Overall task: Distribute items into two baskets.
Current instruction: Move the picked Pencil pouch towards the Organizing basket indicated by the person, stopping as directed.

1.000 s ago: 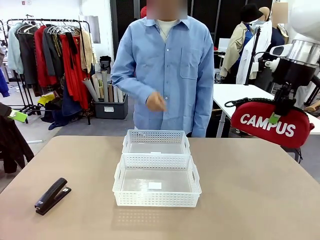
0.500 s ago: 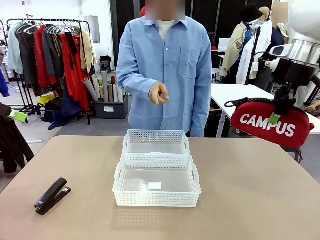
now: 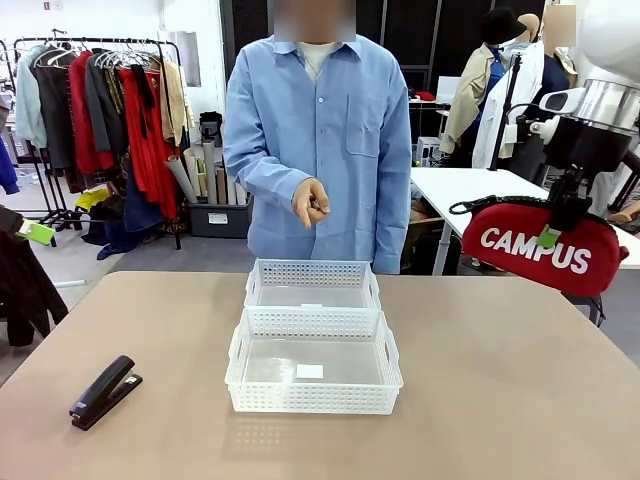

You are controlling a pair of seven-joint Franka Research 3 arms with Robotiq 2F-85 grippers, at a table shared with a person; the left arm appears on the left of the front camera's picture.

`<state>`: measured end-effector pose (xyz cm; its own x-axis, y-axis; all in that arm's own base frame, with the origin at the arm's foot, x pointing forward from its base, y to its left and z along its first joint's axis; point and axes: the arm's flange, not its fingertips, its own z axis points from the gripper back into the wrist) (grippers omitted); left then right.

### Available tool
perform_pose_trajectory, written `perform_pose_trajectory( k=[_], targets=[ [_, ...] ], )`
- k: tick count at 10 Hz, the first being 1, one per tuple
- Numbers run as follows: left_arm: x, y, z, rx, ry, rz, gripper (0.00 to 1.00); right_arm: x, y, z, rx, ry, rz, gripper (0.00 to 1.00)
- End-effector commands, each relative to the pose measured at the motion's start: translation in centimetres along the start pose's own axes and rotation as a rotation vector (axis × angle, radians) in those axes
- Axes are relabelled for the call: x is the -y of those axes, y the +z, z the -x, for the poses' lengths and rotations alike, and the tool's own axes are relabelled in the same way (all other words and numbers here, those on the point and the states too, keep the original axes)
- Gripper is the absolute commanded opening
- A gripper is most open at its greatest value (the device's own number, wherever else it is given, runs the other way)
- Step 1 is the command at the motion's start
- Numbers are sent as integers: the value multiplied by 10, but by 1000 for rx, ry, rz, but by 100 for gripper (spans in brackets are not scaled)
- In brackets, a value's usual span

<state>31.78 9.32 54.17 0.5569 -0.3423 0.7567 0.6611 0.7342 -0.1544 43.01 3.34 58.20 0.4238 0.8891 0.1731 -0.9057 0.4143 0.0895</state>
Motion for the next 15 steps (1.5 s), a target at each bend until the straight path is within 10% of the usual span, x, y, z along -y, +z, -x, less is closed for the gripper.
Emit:
perform_pose_trajectory(
  k=[1,15],
  targets=[
    [0,0,0,15,-7,12,100,0,1,-1,2,-18,7,0],
    [0,0,0,15,-7,12,100,-86,-56,-50,-82,222,118,0]
  ],
)
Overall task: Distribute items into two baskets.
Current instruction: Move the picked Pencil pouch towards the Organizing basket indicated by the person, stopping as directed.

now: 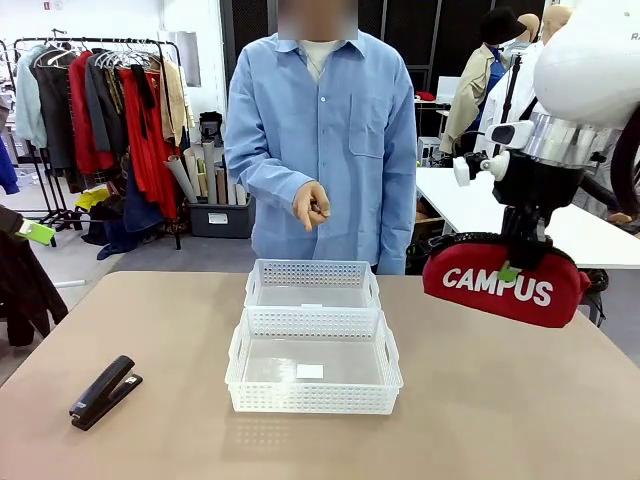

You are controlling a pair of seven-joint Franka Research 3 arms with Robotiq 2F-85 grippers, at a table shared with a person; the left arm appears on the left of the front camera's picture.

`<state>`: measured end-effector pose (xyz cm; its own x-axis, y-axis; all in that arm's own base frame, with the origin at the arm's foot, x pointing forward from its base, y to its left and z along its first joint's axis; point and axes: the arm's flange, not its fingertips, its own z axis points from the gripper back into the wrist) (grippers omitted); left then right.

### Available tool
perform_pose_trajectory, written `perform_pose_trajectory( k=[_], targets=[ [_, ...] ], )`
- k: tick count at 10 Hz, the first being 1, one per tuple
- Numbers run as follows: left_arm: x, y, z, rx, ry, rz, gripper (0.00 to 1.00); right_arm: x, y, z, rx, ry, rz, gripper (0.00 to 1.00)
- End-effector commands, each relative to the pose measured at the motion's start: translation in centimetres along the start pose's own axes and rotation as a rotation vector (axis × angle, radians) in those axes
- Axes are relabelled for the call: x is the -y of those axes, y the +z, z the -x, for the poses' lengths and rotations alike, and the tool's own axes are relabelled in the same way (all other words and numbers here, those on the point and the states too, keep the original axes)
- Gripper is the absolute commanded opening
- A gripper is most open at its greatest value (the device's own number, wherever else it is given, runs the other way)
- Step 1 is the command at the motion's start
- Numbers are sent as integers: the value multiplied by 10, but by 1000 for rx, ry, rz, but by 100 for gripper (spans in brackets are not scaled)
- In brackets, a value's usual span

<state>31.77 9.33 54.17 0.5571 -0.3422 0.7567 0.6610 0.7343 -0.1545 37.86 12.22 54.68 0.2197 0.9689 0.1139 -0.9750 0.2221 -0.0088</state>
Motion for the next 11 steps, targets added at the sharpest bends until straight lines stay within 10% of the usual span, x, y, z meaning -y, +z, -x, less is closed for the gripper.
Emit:
perform_pose_trajectory(
  k=[1,11],
  targets=[
    [0,0,0,15,-7,12,100,-9,-5,-6,-27,19,56,0],
    [0,0,0,15,-7,12,100,-47,-32,-67,-73,203,68,0]
  ],
)
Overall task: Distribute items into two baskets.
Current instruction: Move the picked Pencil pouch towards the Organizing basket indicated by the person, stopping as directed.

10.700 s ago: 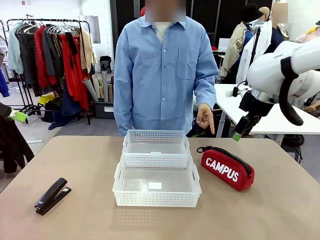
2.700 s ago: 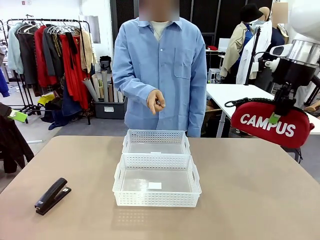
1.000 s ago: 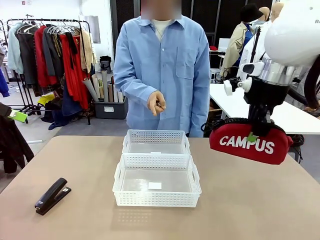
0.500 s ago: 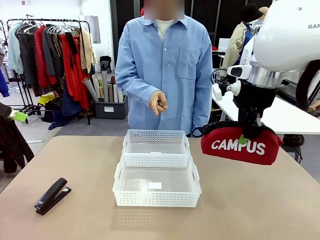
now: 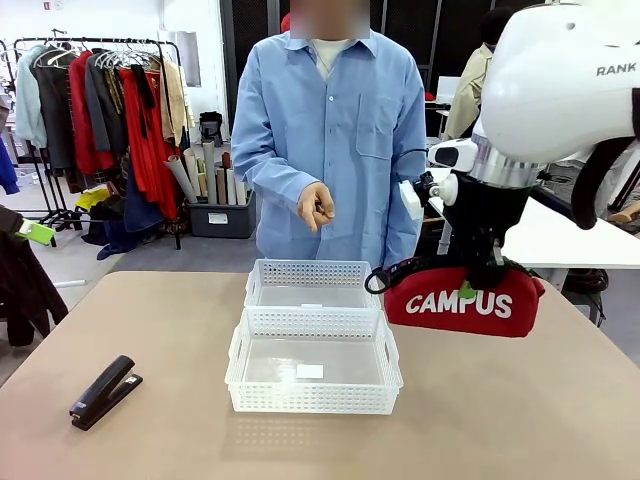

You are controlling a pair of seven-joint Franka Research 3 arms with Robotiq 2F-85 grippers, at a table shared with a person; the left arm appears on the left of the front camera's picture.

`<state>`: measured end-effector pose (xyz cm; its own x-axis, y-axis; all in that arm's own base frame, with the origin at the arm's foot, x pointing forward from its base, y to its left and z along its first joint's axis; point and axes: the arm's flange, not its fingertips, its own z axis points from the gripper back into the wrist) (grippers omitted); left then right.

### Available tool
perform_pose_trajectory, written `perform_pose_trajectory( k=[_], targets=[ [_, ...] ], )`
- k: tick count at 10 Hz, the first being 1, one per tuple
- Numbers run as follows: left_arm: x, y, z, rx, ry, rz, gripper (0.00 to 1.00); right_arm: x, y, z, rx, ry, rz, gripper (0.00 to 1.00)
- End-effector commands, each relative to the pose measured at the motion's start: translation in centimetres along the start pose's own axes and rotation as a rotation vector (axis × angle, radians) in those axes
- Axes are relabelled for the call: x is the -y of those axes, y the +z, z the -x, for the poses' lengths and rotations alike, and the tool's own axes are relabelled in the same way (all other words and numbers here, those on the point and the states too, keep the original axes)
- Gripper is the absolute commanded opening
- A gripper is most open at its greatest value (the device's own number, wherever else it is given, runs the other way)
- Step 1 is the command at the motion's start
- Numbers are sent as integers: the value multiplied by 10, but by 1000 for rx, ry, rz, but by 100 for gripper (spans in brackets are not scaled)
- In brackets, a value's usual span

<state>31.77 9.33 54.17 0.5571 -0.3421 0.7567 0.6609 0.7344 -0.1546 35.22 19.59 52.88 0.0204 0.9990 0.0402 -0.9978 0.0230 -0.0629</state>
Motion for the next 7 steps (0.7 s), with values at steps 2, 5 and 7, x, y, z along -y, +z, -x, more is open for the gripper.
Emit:
perform_pose_trajectory(
  k=[2,5,7],
  targets=[
    [0,0,0,15,-7,12,100,-11,-11,-16,-13,17,33,0],
    [0,0,0,15,-7,12,100,-4,-27,-34,-20,11,0,0],
    [0,0,0,15,-7,12,100,1,-38,-46,-14,-2,-10,0]
  ],
)
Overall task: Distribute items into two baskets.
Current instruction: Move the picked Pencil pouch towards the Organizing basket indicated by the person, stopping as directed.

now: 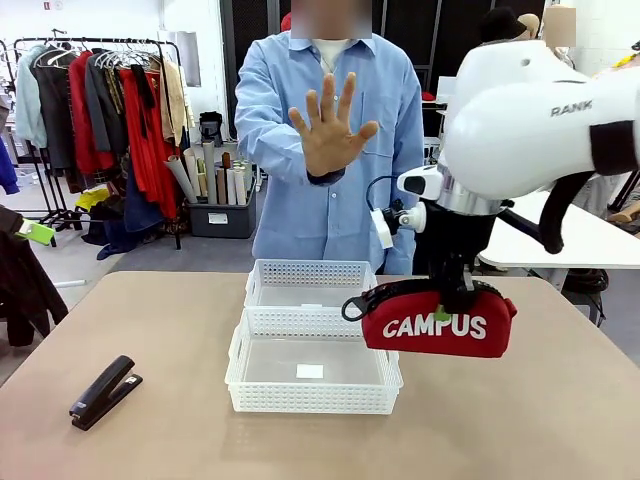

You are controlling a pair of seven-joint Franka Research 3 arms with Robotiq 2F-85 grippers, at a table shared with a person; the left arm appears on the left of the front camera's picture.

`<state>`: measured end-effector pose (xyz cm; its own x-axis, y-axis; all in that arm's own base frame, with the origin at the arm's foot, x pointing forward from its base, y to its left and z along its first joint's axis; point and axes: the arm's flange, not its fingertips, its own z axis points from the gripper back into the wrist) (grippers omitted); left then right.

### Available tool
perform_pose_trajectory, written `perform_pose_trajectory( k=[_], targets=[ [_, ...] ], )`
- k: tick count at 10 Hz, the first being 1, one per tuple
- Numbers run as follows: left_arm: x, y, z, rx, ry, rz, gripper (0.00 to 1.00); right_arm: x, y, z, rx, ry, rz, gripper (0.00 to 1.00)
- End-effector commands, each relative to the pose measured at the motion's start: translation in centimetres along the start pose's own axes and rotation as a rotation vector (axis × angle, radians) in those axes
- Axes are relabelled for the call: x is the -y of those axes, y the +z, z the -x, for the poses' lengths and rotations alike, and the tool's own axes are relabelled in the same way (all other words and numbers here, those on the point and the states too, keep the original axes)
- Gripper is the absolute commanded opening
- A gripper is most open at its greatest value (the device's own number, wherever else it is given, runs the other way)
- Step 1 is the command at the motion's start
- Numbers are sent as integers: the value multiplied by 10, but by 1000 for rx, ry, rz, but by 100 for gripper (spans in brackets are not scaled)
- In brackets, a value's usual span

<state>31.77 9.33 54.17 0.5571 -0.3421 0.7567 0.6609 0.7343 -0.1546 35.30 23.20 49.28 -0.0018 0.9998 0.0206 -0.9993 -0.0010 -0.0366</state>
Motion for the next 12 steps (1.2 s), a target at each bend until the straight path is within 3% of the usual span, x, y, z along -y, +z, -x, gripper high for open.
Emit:
perform_pose_trajectory(
  k=[1,2,4,6,9,12],
  targets=[
    [0,0,0,15,-7,12,100,5,-3,-16,-7,-18,11,0],
    [0,0,0,15,-7,12,100,2,2,1,-17,-39,26,0],
    [0,0,0,15,-7,12,100,4,30,91,-5,-101,53,0],
    [0,0,0,15,-7,12,100,7,36,151,17,-106,39,0],
    [0,0,0,15,-7,12,100,19,27,179,57,-120,-1,0],
    [0,0,0,15,-7,12,100,16,24,183,72,-84,12,0]
  ],
)
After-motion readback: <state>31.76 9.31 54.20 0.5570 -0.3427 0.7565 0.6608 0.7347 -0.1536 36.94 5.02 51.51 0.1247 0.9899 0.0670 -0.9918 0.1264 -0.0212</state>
